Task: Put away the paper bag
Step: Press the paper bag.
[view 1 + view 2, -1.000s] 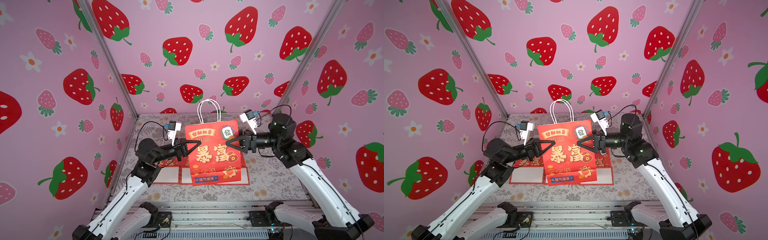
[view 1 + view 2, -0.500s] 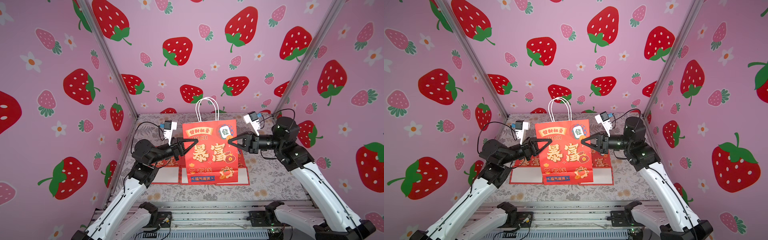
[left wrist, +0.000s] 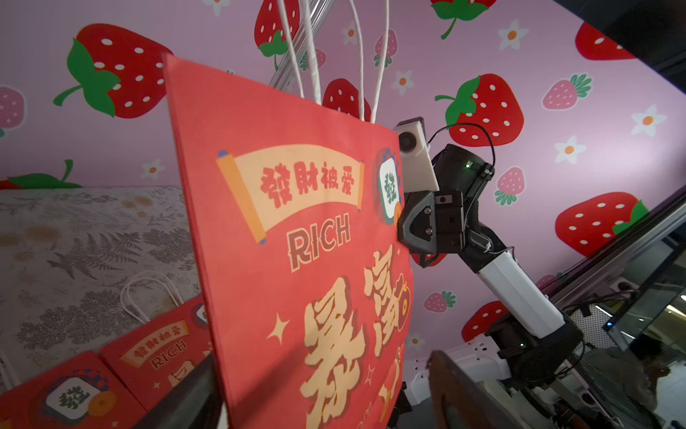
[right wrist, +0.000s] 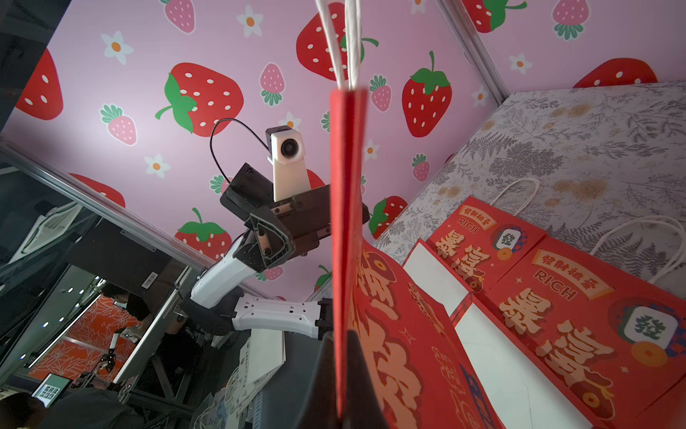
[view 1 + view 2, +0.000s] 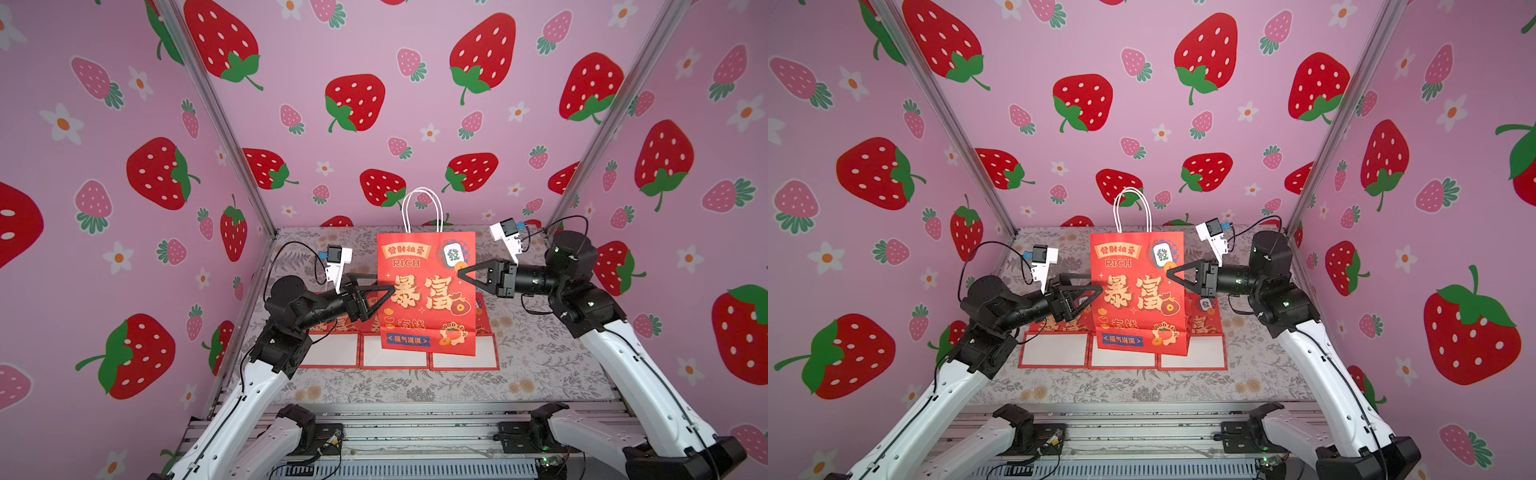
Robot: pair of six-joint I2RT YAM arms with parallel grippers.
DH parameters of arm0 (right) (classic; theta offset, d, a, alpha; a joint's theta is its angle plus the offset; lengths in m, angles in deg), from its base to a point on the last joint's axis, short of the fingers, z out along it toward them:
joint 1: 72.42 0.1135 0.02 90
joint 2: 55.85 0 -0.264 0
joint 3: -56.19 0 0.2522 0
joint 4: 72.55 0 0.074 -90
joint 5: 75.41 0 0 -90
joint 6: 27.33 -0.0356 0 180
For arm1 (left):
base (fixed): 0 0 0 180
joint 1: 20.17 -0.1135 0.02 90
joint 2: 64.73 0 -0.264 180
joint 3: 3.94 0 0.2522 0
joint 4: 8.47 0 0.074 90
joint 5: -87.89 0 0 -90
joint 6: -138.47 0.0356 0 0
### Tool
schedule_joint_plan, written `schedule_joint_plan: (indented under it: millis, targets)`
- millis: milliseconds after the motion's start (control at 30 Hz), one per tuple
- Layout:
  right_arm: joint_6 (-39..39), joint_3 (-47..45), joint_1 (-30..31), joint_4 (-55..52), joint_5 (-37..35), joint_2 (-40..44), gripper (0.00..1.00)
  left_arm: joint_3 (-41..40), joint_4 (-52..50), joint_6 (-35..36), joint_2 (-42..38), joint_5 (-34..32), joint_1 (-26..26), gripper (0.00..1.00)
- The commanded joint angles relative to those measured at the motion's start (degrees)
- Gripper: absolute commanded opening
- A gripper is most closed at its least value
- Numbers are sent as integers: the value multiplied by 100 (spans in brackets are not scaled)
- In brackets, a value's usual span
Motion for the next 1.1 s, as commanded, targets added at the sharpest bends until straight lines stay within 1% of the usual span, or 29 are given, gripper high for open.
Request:
schedule_joint_plan:
  millis: [0, 133, 267, 333, 533, 667, 733, 833, 1000, 1067]
  targets:
    - [-252, -42, -25, 340, -119, 87, 0, 227, -289, 277, -98, -58, -67, 93]
    - [-254, -89, -26, 475, -271, 156, 0, 226, -496, 404, -138, -102, -193, 99]
    - [-267, -111, -25, 575, -269, 177, 0, 125, -212, 206, -16, 218, -333, 100]
    - [-267, -78, -33, 582, -191, 149, 0, 42, -20, 71, 33, 279, -364, 100]
    - [-266, -4, -327, 533, 255, 114, 0, -101, 782, -514, 147, 579, -395, 100]
    - [-301, 2, -566, 584, 551, 80, 0, -101, 1109, -780, 274, 876, -386, 100]
    - [-334, 50, -603, 648, 713, 19, 0, -113, 1170, -819, 308, 919, -386, 99]
    - [-538, 120, -605, 917, 964, -64, 0, -140, 1378, -915, 405, 1033, -386, 100]
    - [-1210, 36, -588, 1747, 1407, -89, 0, -251, 1893, -1181, 657, 1059, -361, 99]
    - [-1238, 12, -581, 1789, 1481, -39, 0, -255, 2042, -1236, 738, 1058, -280, 100]
